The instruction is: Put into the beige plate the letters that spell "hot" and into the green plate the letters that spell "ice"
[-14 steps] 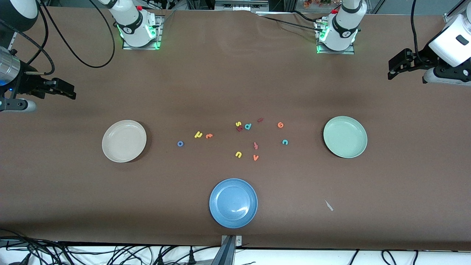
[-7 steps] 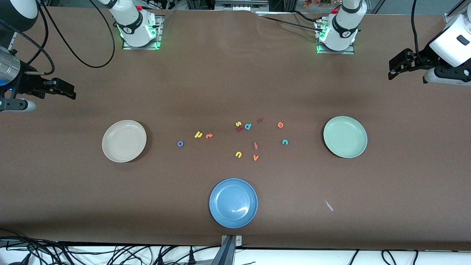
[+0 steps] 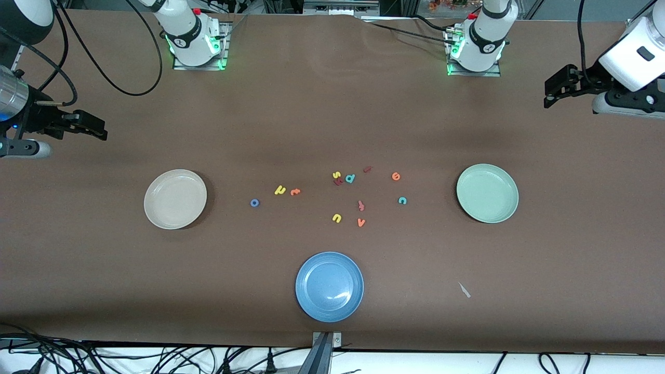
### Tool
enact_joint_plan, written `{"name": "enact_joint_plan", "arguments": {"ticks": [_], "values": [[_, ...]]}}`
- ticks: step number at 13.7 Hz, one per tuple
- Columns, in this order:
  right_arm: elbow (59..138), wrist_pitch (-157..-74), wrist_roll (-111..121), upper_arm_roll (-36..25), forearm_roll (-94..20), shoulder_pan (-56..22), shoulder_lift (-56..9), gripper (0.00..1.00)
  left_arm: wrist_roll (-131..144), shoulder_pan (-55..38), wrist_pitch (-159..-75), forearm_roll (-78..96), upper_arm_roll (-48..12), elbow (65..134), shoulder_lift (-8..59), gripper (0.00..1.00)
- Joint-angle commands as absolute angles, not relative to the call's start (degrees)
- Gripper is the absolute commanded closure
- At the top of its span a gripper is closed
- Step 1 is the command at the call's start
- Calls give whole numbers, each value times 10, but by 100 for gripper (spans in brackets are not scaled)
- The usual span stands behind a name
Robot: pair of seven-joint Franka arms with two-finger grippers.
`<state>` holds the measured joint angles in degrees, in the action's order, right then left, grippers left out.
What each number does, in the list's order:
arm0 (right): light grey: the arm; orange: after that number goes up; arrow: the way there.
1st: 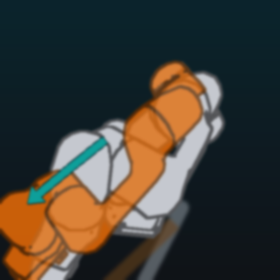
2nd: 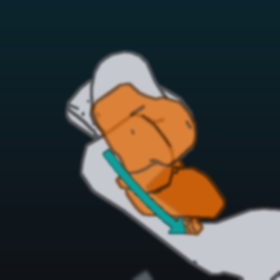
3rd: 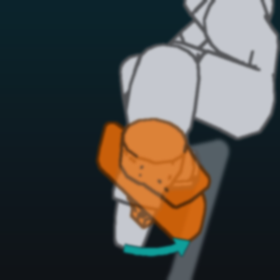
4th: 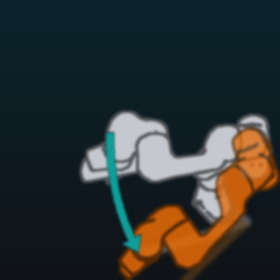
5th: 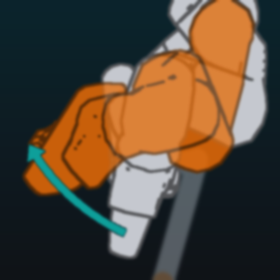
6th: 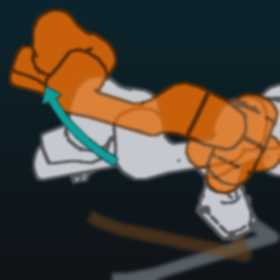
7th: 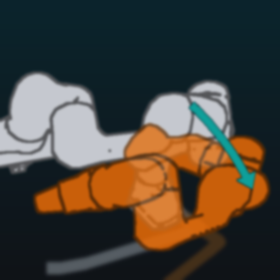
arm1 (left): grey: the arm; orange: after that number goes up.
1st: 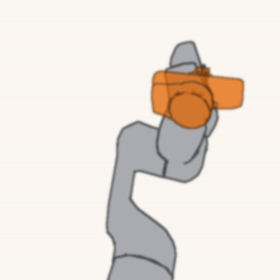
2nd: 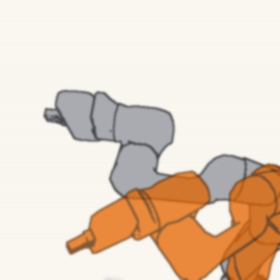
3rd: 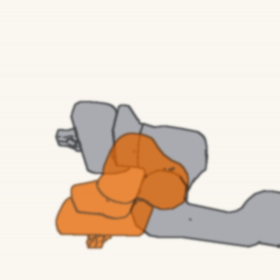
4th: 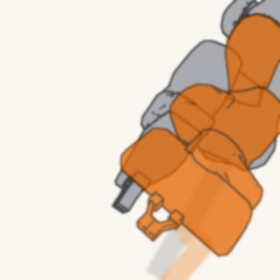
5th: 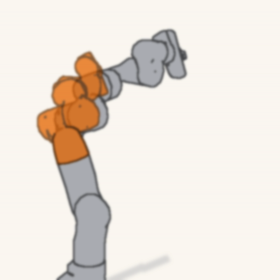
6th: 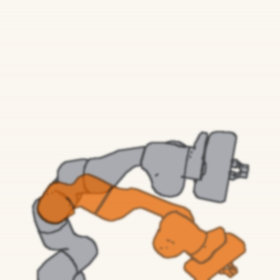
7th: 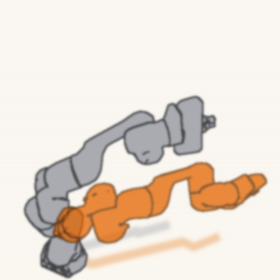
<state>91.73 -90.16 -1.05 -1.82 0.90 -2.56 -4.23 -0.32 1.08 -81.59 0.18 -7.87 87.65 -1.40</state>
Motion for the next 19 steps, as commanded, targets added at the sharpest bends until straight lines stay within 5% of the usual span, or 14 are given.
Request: {"name": "enact_joint_plan", "arguments": {"ticks": [1,11,15,19], "values": [[912,-893,-8,-23,1,-30,-40,0,-12,13,-802,-12,-82,868,-18,0],[912,-893,-8,-23,1,-30,-40,0,-11,15,-787,-5,-77,870,-9,0],[912,-895,-8,-23,1,-30,-40,0,-7,-2,-794,16,-93,869,86,0],[910,-893,-7,-23,2,-30,-43,0,-5,-38,-905,64,-93,850,196,0]]}}
